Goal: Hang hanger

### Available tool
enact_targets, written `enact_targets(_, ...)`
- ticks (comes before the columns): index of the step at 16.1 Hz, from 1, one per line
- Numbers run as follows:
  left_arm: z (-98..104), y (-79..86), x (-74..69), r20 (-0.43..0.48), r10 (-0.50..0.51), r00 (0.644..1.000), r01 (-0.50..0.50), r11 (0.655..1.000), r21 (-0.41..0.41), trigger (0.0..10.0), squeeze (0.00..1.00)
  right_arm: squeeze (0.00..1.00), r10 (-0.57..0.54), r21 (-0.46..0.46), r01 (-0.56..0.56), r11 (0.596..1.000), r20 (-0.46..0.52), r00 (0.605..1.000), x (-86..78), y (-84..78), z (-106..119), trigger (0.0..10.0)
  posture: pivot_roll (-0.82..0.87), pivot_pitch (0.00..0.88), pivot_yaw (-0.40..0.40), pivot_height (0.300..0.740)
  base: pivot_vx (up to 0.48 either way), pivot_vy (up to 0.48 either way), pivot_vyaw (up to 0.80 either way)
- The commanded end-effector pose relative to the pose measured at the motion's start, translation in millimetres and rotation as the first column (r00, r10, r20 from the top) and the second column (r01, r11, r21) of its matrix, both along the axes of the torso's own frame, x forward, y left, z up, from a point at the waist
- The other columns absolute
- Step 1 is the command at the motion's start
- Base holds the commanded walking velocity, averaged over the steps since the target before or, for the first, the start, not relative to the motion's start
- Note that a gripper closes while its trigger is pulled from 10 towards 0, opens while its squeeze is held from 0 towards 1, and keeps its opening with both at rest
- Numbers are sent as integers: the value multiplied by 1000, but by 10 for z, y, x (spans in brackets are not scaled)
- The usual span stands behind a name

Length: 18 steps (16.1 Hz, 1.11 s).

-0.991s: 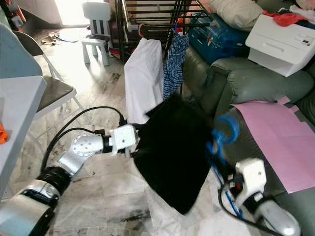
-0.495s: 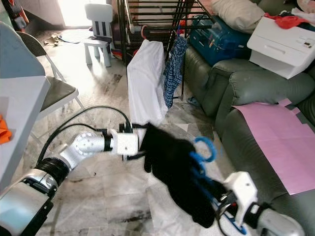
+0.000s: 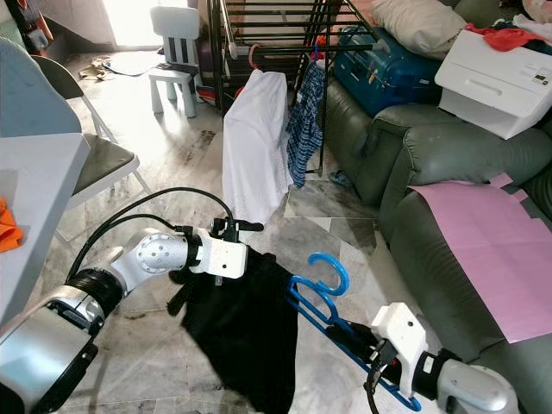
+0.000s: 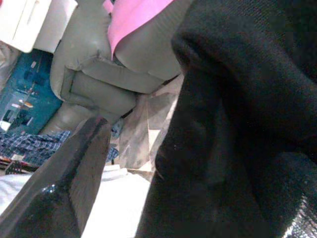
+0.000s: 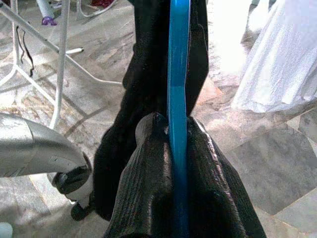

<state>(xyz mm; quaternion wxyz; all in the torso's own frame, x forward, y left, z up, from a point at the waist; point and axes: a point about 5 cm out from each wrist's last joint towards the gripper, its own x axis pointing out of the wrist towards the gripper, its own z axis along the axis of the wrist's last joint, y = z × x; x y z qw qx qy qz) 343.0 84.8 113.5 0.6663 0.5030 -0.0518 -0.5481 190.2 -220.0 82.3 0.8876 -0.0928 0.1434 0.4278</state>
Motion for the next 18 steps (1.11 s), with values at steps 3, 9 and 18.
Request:
enact_targets(3,8,-3,-12,-60,-52,997,55,997,50,3647,0,0,51,-33,-49,998,64,997,44,26,120,10000,-4,0,-9,740,0,0,0)
enact_targets(9,-57,43,-44,-155,-61,986,78,992,102,0,0,0,55,-44,-52,998,75,996,48,24,124,10000,-2,0,-12,740,0,0,0)
enact_targets(18,-57,43,-44,-155,-61,986,78,992,102,0,0,0,55,-44,-52,998,75,996,48,24,124,10000,-2,0,-12,740,0,0,0)
